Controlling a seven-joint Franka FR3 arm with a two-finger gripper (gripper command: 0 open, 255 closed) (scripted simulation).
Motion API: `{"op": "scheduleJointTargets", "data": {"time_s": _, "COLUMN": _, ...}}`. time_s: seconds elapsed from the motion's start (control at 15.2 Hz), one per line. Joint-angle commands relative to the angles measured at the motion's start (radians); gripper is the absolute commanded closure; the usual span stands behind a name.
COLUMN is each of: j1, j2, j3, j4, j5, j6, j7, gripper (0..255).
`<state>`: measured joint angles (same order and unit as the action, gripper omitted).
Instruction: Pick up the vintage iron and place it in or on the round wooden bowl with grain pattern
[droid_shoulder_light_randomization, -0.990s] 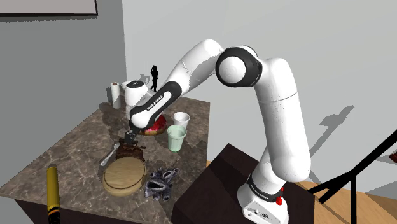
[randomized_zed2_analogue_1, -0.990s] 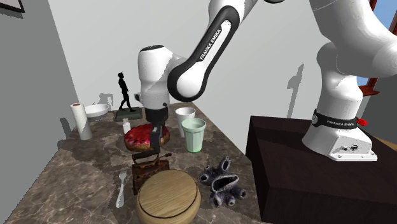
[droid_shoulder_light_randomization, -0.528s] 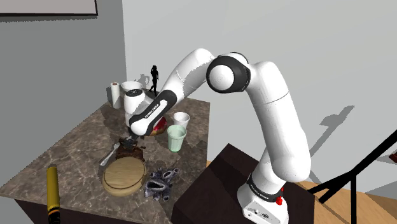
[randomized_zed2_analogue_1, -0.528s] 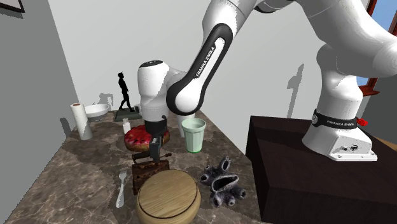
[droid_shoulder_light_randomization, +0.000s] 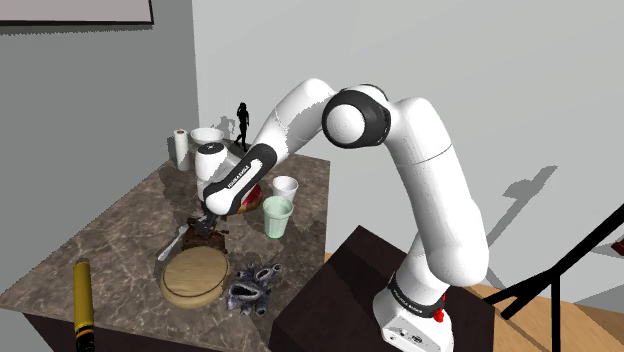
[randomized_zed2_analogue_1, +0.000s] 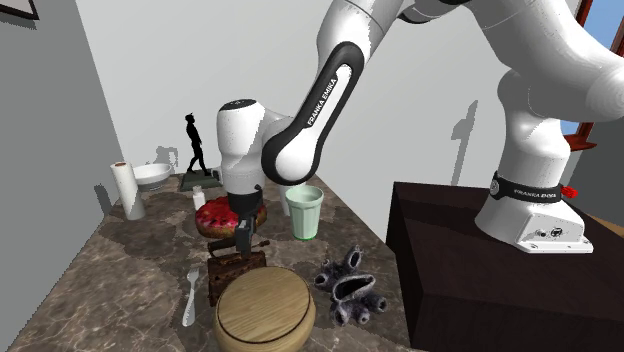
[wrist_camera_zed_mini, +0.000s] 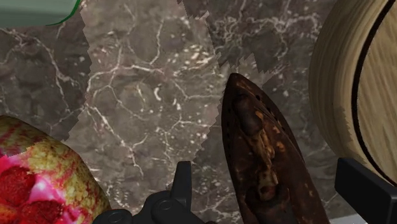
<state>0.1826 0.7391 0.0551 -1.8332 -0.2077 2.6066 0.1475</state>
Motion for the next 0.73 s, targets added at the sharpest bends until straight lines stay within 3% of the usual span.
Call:
{"op": "scheduleJointTargets", "data": {"time_s": 0.0, "j1": 0.0, "j2": 0.0, "j3": 0.0, "j4": 0.0, "j5": 0.0, "j6": 0.0, "j7": 0.0, "gripper": 255}}
{"op": "scheduleJointTargets", "data": {"time_s": 0.66, "j1": -0.001, "j2": -0.012, "j3": 0.002, "j4": -0.004, "j5": 0.001, "j6": -0.007, "j7": -0.001, "gripper": 255}}
